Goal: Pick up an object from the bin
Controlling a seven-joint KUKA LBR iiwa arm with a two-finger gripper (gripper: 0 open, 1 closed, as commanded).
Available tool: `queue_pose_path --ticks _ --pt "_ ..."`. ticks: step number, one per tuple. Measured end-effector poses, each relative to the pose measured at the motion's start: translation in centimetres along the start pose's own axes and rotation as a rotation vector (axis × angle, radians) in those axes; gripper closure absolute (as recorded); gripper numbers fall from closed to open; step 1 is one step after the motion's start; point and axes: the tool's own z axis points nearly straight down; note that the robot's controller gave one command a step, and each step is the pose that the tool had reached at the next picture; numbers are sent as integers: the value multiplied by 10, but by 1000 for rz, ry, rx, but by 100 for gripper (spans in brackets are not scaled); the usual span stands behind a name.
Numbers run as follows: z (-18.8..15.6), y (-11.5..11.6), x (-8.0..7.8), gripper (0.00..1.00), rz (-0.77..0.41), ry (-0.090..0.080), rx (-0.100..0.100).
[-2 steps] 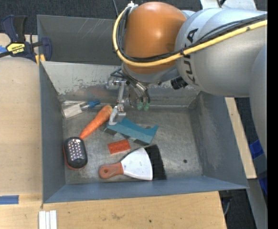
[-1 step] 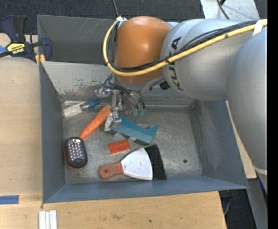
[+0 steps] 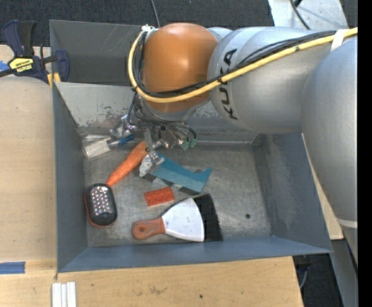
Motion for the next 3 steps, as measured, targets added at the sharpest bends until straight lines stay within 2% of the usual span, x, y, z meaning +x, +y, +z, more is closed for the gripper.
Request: queue_pose_path --ticks 1,2,3 --pt "9 -7 -2 0 -208 0 0" --pt "59 -3 0 0 -367 3 -3" --pt "73 -75 41 100 -301 -21 -2"
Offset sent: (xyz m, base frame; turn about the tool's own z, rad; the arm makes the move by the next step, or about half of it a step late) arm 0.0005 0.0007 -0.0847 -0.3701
